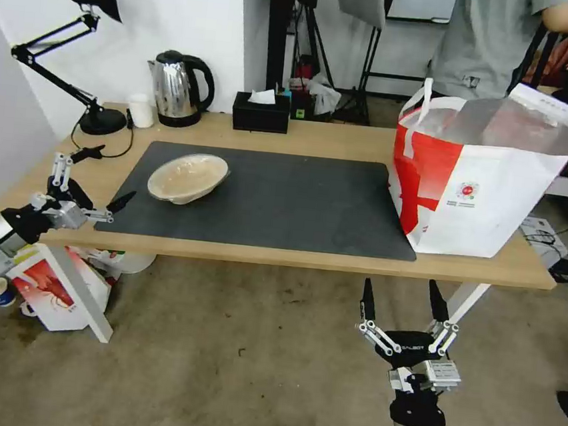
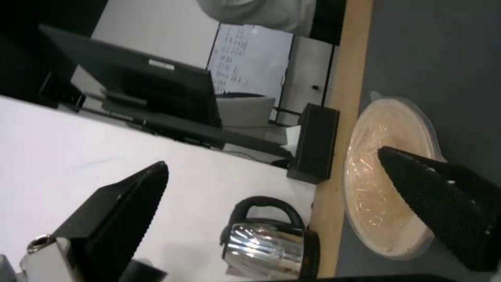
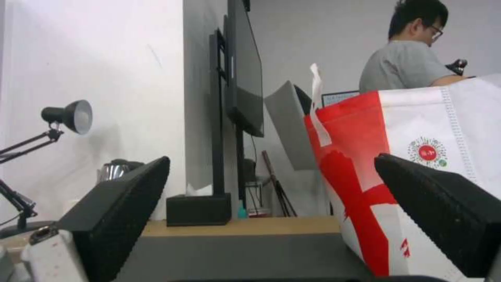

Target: Pick up the trash from the table and place it into the takeout bag.

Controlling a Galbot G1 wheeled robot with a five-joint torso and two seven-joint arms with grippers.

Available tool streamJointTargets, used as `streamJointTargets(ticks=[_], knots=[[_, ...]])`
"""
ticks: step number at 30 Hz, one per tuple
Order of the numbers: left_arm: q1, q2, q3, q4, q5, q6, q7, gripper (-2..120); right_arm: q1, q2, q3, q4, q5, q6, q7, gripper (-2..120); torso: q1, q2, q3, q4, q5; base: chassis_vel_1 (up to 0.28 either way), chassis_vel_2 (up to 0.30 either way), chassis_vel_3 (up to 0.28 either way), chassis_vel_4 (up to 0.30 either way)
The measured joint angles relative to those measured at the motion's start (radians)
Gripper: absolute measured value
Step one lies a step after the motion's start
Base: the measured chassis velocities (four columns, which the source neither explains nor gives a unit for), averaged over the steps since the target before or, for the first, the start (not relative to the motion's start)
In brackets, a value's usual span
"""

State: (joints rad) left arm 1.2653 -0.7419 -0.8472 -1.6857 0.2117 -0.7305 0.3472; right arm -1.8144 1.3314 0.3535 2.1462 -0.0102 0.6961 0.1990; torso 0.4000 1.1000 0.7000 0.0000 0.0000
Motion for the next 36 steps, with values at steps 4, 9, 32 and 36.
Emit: streamJointTargets(ticks=[4, 9, 32, 36], knots=[[-0.010, 0.008, 0.007, -0.006, 0.006, 0.000, 0.001, 100, 0.000, 0.000, 0.000, 0.000, 0.000, 0.000, 0.000, 100, 0.000, 0.000, 0.000, 0.0000, 0.0000, 0.000, 0.000, 0.000, 0.000], [-0.015, 0.035, 0.009, -0.009, 0.003, 0.007, 0.002, 100, 0.000, 0.000, 0.000, 0.000, 0.000, 0.000, 0.000, 100, 0.000, 0.000, 0.000, 0.0000, 0.0001, 0.000, 0.000, 0.000, 0.000], [-0.031, 0.048, 0.045, -0.001, 0.055, 0.012, 0.036, 100, 0.000, 0.000, 0.000, 0.000, 0.000, 0.000, 0.000, 100, 0.000, 0.000, 0.000, 0.0000, 0.0000, 0.000, 0.000, 0.000, 0.000], [-0.032, 0.049, 0.050, -0.010, 0.065, 0.018, 0.038, 100, 0.000, 0.000, 0.000, 0.000, 0.000, 0.000, 0.000, 100, 0.000, 0.000, 0.000, -0.0001, 0.0000, 0.000, 0.000, 0.000, 0.000]])
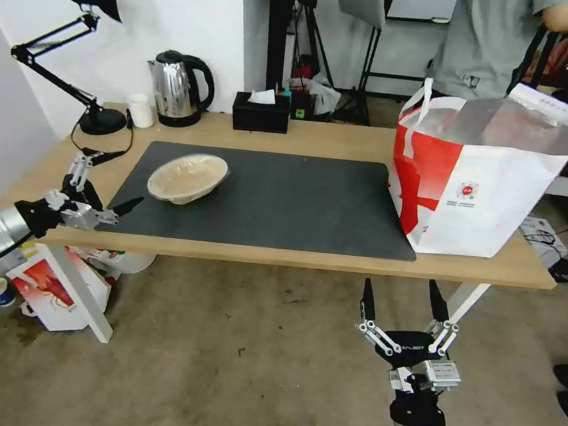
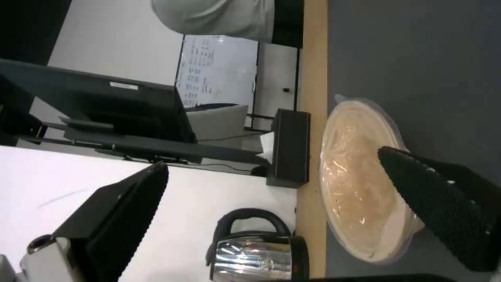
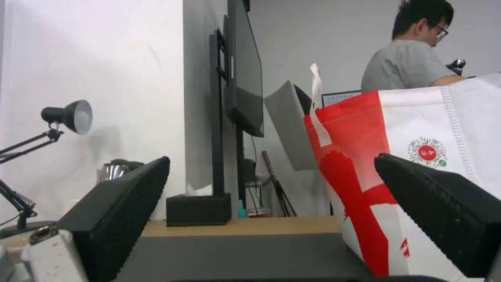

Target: Pick up the trash from the table and place it into the takeout bag.

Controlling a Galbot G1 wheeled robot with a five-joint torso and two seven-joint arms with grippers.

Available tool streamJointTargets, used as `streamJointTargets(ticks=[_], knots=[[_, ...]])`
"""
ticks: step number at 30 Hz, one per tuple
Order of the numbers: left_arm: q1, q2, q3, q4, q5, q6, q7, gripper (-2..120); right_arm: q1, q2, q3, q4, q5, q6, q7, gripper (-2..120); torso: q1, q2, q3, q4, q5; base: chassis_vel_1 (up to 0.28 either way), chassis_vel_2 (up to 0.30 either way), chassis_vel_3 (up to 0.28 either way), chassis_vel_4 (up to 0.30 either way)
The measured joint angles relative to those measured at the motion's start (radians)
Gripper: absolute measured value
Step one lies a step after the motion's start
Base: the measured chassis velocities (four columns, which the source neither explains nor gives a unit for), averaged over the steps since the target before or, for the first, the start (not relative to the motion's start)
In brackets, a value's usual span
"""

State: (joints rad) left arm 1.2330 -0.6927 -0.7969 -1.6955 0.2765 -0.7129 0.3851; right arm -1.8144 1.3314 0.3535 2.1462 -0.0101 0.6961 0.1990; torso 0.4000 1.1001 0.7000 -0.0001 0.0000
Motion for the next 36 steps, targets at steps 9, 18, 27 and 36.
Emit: streamJointTargets(ticks=[9, 18, 27, 36], knots=[[-0.016, 0.017, 0.015, 0.004, 0.016, 0.009, 0.000, 100, 0.000, 0.000, 0.000, 0.000, 0.000, 0.000, 0.000, 100, 0.000, 0.000, 0.000, 0.0002, 0.0000, 0.000, 0.000, 0.000, 0.000], [-0.083, 0.019, 0.065, 0.027, 0.022, 0.009, 0.000, 100, 0.000, 0.000, 0.000, 0.000, 0.000, 0.000, 0.000, 100, 0.000, 0.000, 0.000, 0.0000, 0.0000, 0.000, 0.000, 0.000, 0.000], [-0.149, 0.018, 0.134, 0.051, 0.030, 0.010, 0.007, 100, 0.000, 0.000, 0.000, 0.000, 0.000, 0.000, 0.000, 100, 0.000, 0.000, 0.000, 0.0000, 0.0000, 0.000, 0.000, 0.000, 0.000], [-0.178, 0.026, 0.175, 0.065, 0.029, 0.012, 0.022, 100, 0.000, 0.000, 0.000, 0.000, 0.000, 0.000, 0.000, 100, 0.000, 0.000, 0.000, 0.0000, 0.0000, 0.000, 0.000, 0.000, 0.000]])
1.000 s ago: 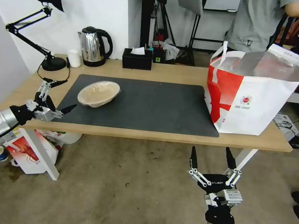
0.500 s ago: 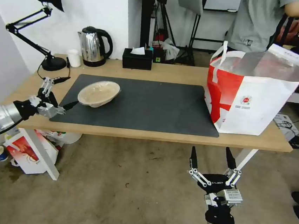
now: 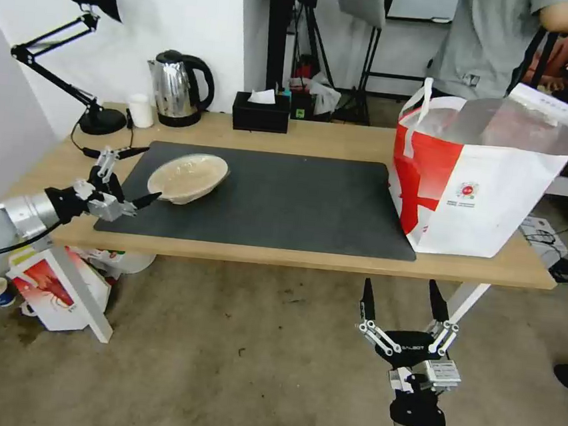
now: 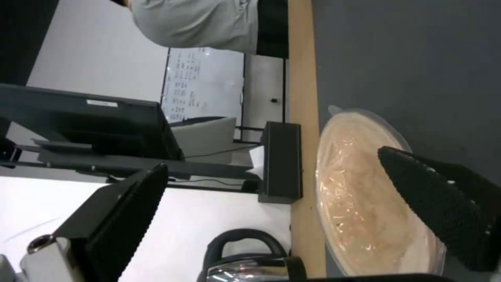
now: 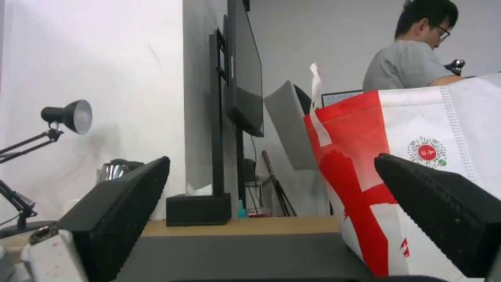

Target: Pick up the trash from the table and place it into the takeout bag.

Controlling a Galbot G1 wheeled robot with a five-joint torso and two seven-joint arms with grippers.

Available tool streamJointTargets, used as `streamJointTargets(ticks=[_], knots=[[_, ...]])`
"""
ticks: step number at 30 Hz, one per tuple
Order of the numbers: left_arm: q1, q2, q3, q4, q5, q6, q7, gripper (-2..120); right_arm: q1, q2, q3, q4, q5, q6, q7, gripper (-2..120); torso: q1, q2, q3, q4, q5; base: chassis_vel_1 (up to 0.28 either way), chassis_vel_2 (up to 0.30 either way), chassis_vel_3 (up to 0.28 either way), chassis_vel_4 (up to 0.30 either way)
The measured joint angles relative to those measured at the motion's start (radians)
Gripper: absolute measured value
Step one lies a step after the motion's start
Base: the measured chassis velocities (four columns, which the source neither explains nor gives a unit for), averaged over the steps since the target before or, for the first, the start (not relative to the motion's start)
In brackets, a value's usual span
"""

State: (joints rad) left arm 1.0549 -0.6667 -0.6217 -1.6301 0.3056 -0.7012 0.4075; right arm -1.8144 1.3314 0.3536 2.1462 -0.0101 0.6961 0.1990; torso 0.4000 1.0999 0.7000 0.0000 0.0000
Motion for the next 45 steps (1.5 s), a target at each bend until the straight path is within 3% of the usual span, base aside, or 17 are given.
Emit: streamJointTargets(ticks=[16, 45], knots=[[-0.002, 0.018, 0.011, 0.018, -0.008, -0.006, 0.027, 100, 0.000, 0.000, 0.000, 0.000, 0.000, 0.000, 0.000, 100, 0.000, 0.000, 0.000, 0.0001, 0.0000, 0.000, 0.000, 0.000, 0.000], [-0.077, -0.039, 0.081, 0.081, 0.051, -0.024, 0.043, 100, 0.000, 0.000, 0.000, 0.000, 0.000, 0.000, 0.000, 100, 0.000, 0.000, 0.000, 0.0000, 0.0000, 0.000, 0.000, 0.000, 0.000]])
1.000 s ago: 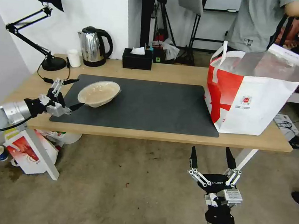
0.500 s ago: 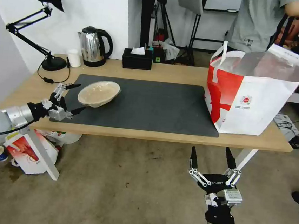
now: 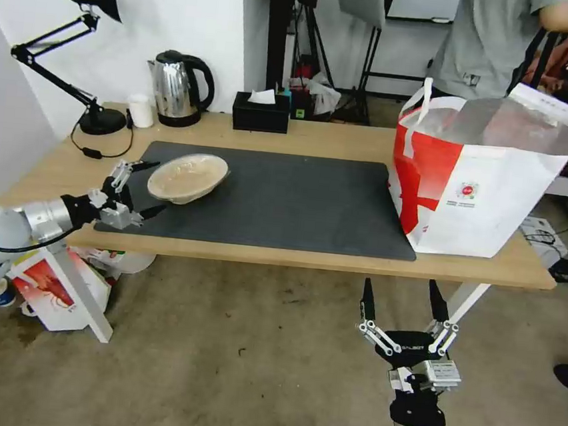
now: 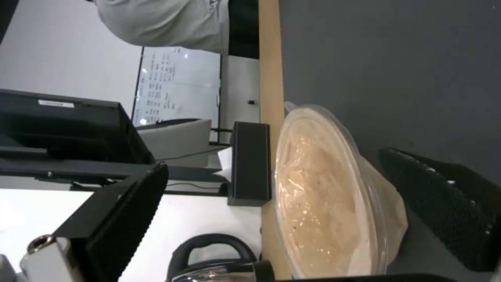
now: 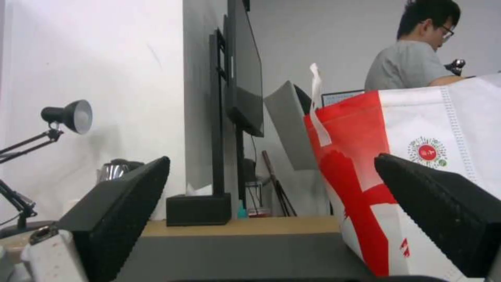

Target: Pick up the trash from the table and place it into the takeout bag.

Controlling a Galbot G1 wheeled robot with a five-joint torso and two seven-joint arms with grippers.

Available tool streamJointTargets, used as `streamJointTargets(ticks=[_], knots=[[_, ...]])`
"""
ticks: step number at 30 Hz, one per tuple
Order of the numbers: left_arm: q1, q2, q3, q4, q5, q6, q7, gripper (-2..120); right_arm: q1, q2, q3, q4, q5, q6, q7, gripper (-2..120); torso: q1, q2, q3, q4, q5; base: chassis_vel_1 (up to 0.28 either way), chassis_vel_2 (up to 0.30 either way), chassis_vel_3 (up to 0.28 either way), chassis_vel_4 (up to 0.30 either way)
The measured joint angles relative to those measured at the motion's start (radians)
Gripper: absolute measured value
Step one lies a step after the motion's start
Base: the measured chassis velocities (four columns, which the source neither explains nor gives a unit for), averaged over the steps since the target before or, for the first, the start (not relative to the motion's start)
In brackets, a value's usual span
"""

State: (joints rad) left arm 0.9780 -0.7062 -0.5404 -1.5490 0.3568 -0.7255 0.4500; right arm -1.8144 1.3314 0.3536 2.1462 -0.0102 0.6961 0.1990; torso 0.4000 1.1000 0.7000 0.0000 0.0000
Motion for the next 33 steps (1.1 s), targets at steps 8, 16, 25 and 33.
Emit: streamJointTargets(ticks=[8, 16, 25, 33], knots=[[-0.030, 0.000, 0.018, 0.026, 0.005, -0.004, 0.003, 100, 0.000, 0.000, 0.000, 0.000, 0.000, 0.000, 0.000, 100, 0.000, 0.000, 0.000, 0.0000, 0.0000, 0.000, 0.000, 0.000, 0.000], [-0.058, 0.000, 0.035, 0.056, 0.017, -0.010, 0.015, 100, 0.000, 0.000, 0.000, 0.000, 0.000, 0.000, 0.000, 100, 0.000, 0.000, 0.000, 0.0001, 0.0000, 0.000, 0.000, 0.000, 0.000], [-0.085, -0.001, 0.045, 0.081, 0.029, -0.007, 0.033, 100, 0.000, 0.000, 0.000, 0.000, 0.000, 0.000, 0.000, 100, 0.000, 0.000, 0.000, 0.0000, 0.0001, 0.000, 0.000, 0.000, 0.000], [-0.089, -0.020, 0.045, 0.106, 0.054, -0.006, 0.043, 100, 0.000, 0.000, 0.000, 0.000, 0.000, 0.000, 0.000, 100, 0.000, 0.000, 0.000, 0.0000, 0.0000, 0.000, 0.000, 0.000, 0.000]])
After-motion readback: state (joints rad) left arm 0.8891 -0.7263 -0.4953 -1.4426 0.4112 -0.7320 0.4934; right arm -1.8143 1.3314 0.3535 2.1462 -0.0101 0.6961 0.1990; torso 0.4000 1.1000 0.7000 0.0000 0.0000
